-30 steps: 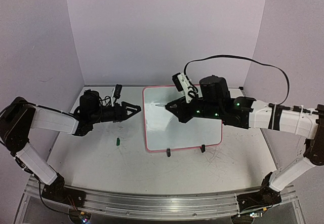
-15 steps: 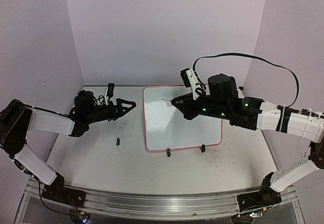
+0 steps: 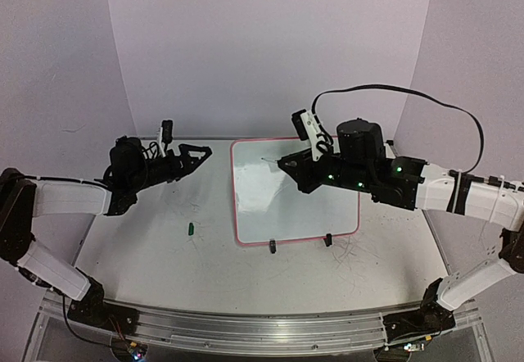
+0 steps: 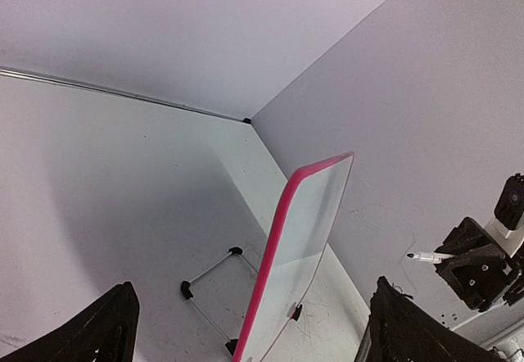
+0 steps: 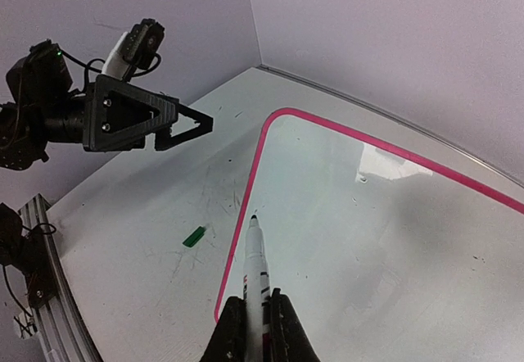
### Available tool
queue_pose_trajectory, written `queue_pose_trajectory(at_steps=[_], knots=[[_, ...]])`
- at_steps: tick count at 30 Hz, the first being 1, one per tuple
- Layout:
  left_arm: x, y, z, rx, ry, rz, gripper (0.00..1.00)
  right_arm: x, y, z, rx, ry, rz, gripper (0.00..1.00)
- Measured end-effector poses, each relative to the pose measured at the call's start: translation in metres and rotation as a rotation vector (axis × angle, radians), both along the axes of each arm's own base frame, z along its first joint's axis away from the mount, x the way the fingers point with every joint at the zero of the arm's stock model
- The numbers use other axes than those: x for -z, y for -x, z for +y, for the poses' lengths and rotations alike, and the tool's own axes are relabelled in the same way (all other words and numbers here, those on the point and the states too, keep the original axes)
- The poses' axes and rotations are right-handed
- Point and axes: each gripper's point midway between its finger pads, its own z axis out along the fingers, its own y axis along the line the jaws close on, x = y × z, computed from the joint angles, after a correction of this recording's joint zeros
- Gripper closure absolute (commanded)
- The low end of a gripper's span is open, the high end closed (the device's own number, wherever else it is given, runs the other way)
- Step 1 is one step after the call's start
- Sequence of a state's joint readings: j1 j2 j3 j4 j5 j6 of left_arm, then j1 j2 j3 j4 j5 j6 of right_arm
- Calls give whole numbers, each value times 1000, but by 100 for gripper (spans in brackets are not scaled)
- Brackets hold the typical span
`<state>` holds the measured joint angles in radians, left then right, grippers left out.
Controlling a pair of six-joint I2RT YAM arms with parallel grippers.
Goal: Write a sentence on the whiteboard
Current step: Hold the whiteboard at the center of the board.
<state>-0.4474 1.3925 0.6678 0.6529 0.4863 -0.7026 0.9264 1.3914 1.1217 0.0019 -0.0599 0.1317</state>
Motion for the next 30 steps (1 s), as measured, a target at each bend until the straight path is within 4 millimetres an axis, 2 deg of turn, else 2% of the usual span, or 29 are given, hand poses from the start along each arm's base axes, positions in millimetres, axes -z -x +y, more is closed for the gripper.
queue_pose_trajectory(at_steps=[3, 8, 11, 19, 24, 27, 30], knots=[[9, -7, -12, 56, -6, 29, 1, -1, 1, 1, -7, -5, 0, 100], [43, -13, -27, 140, -34, 126, 3, -1, 2, 2, -13, -10, 4, 100], [53, -12, -33, 176, -41, 154, 5, -1, 2, 2, -15, -13, 7, 100], [59, -7, -44, 275, -45, 153, 9, -3, 6, 7, -45, -27, 11, 100], [58, -2, -47, 313, -43, 143, 20, 3, 4, 14, -62, -26, 26, 100], [55, 0, -48, 332, -42, 128, 30, 10, 3, 20, -72, -19, 38, 100], [53, 1, -50, 347, -40, 109, 34, 17, 2, 24, -78, -7, 49, 100]])
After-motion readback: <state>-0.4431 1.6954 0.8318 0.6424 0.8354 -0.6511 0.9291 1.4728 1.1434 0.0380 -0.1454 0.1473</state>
